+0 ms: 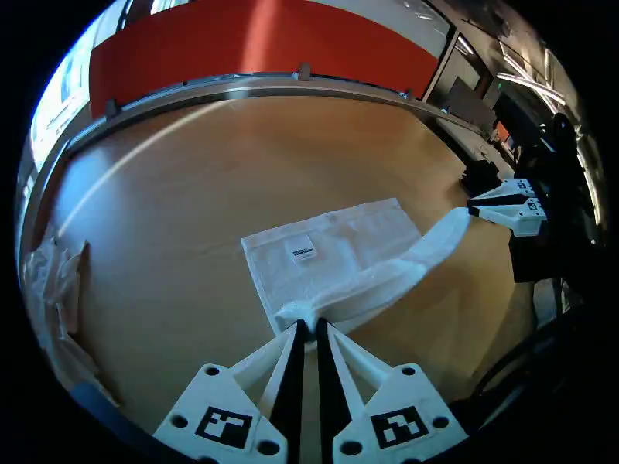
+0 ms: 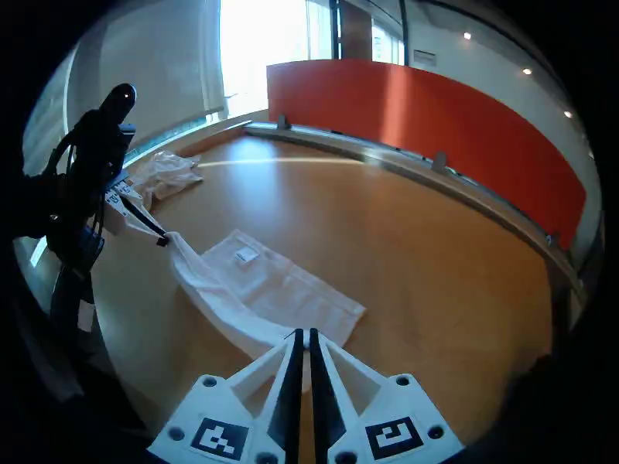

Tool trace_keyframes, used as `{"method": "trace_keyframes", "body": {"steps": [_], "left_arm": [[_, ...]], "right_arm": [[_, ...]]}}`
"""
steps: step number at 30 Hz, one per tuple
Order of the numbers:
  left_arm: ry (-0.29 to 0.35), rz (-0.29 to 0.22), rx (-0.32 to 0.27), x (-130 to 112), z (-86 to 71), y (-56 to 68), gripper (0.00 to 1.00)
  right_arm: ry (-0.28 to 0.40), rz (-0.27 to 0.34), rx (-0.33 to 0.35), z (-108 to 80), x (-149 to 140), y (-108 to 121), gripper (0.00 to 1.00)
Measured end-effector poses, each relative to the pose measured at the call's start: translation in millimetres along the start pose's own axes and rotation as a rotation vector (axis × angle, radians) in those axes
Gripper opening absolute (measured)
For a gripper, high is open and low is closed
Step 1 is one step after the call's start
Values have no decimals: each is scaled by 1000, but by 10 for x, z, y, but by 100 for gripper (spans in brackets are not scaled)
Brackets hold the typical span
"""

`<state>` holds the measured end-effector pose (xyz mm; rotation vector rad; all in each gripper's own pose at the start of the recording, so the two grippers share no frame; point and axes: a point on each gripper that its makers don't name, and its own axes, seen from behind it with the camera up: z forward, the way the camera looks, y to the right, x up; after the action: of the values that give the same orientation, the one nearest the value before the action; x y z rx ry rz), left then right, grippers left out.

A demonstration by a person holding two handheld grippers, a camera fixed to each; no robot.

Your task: Fold towel

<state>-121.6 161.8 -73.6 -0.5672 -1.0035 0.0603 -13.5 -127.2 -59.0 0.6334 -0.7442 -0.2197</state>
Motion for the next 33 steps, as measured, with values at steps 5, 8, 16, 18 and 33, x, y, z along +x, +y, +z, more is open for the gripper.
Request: {"method": "trace_keyframes", "body": {"steps": [5,8,16,18,33], "left_arm": [[-8,3,3,80,154,-98,11],[-16,9,2,106,237,-138,11],[-35,19,-4,89,401,-181,11],[-35,25,0,105,432,-204,11],[-26,37,70,242,797,-489,26]], "right_arm": [[-14,9,-5,165,18,116,6],[-27,14,-8,241,-13,167,6],[-48,33,-17,378,-90,249,6],[-50,38,-19,413,-97,268,6],[-69,80,-66,759,-166,461,6]]}}
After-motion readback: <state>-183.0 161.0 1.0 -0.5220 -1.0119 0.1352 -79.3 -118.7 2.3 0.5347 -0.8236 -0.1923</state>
